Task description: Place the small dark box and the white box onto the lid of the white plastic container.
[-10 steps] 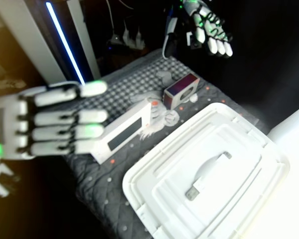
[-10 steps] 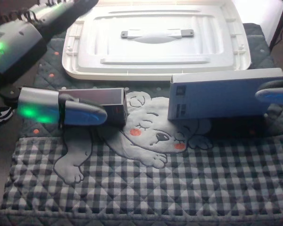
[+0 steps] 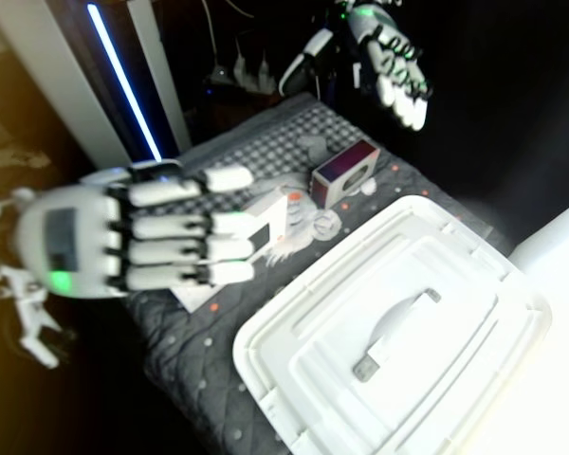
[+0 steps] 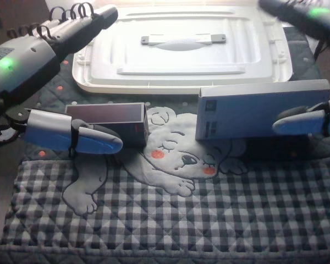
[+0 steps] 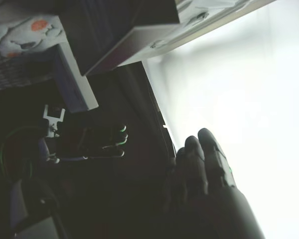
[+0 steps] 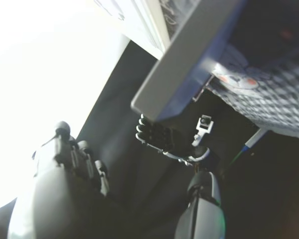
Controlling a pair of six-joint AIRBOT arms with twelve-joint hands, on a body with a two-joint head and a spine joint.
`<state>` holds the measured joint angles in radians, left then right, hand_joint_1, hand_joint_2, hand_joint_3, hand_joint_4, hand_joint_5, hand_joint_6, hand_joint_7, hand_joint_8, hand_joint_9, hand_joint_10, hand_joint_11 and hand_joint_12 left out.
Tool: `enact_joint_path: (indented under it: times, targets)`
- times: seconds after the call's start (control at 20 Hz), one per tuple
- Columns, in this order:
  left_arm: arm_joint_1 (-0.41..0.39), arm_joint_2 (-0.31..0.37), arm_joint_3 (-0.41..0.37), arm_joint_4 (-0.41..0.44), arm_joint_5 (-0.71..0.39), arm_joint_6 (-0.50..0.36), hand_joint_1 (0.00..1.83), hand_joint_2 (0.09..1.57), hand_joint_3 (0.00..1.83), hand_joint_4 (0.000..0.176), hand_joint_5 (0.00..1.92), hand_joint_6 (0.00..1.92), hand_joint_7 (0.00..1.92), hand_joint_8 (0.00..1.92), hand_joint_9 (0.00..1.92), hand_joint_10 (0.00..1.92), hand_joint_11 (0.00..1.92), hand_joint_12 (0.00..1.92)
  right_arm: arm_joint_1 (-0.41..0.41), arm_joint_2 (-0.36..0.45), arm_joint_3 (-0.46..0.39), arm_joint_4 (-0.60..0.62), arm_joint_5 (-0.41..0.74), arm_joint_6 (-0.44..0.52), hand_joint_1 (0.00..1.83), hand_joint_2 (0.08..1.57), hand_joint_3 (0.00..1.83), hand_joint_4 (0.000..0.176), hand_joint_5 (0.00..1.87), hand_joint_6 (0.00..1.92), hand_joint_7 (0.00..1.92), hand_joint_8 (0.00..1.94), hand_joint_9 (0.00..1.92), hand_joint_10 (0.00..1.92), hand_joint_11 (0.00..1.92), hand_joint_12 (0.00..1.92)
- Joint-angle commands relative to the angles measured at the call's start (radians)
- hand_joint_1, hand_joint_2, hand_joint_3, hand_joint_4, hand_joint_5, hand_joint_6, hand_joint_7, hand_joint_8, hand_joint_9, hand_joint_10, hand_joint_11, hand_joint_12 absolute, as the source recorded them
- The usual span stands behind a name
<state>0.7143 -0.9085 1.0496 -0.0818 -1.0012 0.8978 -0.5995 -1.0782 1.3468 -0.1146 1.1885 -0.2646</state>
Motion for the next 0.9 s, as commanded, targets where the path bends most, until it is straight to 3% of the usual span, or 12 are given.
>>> enact_joint_path:
  times: [0.0, 0.05, 0.1, 0.15, 0.25, 0.3, 0.35, 0.4, 0.45, 0.5, 0.7, 0.85]
  targets:
    - [-0.015, -0.004, 0.004, -0.003, -0.091, -0.008, 0.68, 0.64, 0.00, 0.000, 0.00, 0.00, 0.06, 0.00, 0.14, 0.00, 0.00, 0.42, 0.013, 0.012, 0.006, 0.032, 0.090, 0.005, 0.71, 0.66, 0.00, 0.110, 0.07, 0.00, 0.09, 0.00, 0.06, 0.01, 0.00, 0.59]
    - [-0.020, -0.010, 0.010, -0.003, -0.074, -0.008, 0.63, 0.67, 0.00, 0.000, 0.01, 0.00, 0.06, 0.00, 0.13, 0.00, 0.00, 0.42, 0.017, 0.011, 0.008, 0.028, 0.078, 0.005, 0.71, 0.65, 0.00, 0.089, 0.08, 0.01, 0.09, 0.00, 0.07, 0.01, 0.00, 0.61]
    - [-0.025, -0.019, 0.018, -0.002, -0.053, -0.008, 0.58, 0.70, 0.01, 0.000, 0.02, 0.01, 0.09, 0.01, 0.14, 0.00, 0.00, 0.47, 0.020, 0.009, 0.012, 0.022, 0.064, 0.006, 0.79, 0.62, 0.00, 0.085, 0.07, 0.00, 0.07, 0.01, 0.02, 0.01, 0.00, 0.29]
    - [-0.028, -0.028, 0.027, -0.002, -0.036, -0.008, 0.56, 0.70, 0.01, 0.000, 0.02, 0.00, 0.08, 0.00, 0.13, 0.00, 0.00, 0.43, 0.026, 0.004, 0.019, 0.013, 0.048, 0.009, 0.85, 0.59, 0.00, 0.085, 0.07, 0.00, 0.07, 0.01, 0.02, 0.01, 0.00, 0.18]
    - [-0.030, -0.037, 0.036, -0.001, -0.017, -0.008, 0.59, 0.68, 0.00, 0.018, 0.03, 0.00, 0.12, 0.01, 0.15, 0.01, 0.00, 0.40, 0.047, -0.005, 0.029, -0.008, 0.018, 0.010, 0.85, 0.55, 0.00, 0.083, 0.08, 0.00, 0.10, 0.01, 0.04, 0.01, 0.00, 0.22]
    - [-0.030, -0.040, 0.041, -0.001, -0.006, -0.008, 0.61, 0.67, 0.00, 0.009, 0.02, 0.00, 0.14, 0.01, 0.16, 0.01, 0.00, 0.45, 0.066, -0.009, 0.032, -0.026, -0.007, 0.010, 0.82, 0.56, 0.00, 0.130, 0.08, 0.00, 0.10, 0.00, 0.03, 0.00, 0.00, 0.22]
    - [-0.033, -0.043, 0.044, 0.001, 0.002, -0.008, 0.63, 0.66, 0.00, 0.002, 0.01, 0.00, 0.13, 0.00, 0.16, 0.01, 0.00, 0.46, 0.081, -0.011, 0.033, -0.044, -0.027, 0.010, 0.81, 0.55, 0.00, 0.152, 0.06, 0.00, 0.08, 0.00, 0.02, 0.00, 0.00, 0.19]
    - [-0.039, -0.047, 0.048, 0.006, 0.015, -0.008, 0.63, 0.65, 0.00, 0.013, 0.01, 0.00, 0.14, 0.01, 0.16, 0.01, 0.00, 0.46, 0.095, -0.013, 0.034, -0.058, -0.045, 0.010, 0.83, 0.55, 0.00, 0.164, 0.06, 0.00, 0.06, 0.00, 0.00, 0.00, 0.00, 0.10]
    - [-0.047, -0.053, 0.054, 0.013, 0.031, -0.008, 0.64, 0.65, 0.00, 0.010, 0.02, 0.00, 0.11, 0.00, 0.17, 0.00, 0.00, 0.52, 0.104, -0.014, 0.035, -0.068, -0.058, 0.010, 0.79, 0.56, 0.00, 0.133, 0.05, 0.00, 0.07, 0.00, 0.00, 0.00, 0.00, 0.16]
    - [-0.055, -0.059, 0.060, 0.020, 0.047, -0.008, 0.65, 0.63, 0.00, 0.020, 0.03, 0.00, 0.10, 0.00, 0.17, 0.00, 0.00, 0.49, 0.107, -0.017, 0.038, -0.075, -0.067, 0.010, 0.77, 0.56, 0.00, 0.130, 0.06, 0.00, 0.07, 0.00, 0.00, 0.00, 0.00, 0.13]
    - [-0.077, -0.081, 0.081, 0.042, 0.104, -0.008, 0.71, 0.63, 0.00, 0.002, 0.00, 0.00, 0.09, 0.01, 0.13, 0.01, 0.00, 0.38, 0.108, -0.023, 0.047, -0.085, -0.095, 0.011, 0.77, 0.54, 0.00, 0.153, 0.05, 0.00, 0.07, 0.00, 0.00, 0.00, 0.00, 0.00]
    - [-0.079, -0.082, 0.083, 0.047, 0.126, -0.008, 0.69, 0.63, 0.00, 0.021, 0.01, 0.00, 0.13, 0.01, 0.16, 0.01, 0.00, 0.51, 0.108, -0.026, 0.051, -0.085, -0.100, 0.020, 0.74, 0.55, 0.00, 0.167, 0.04, 0.01, 0.08, 0.01, 0.01, 0.00, 0.00, 0.00]
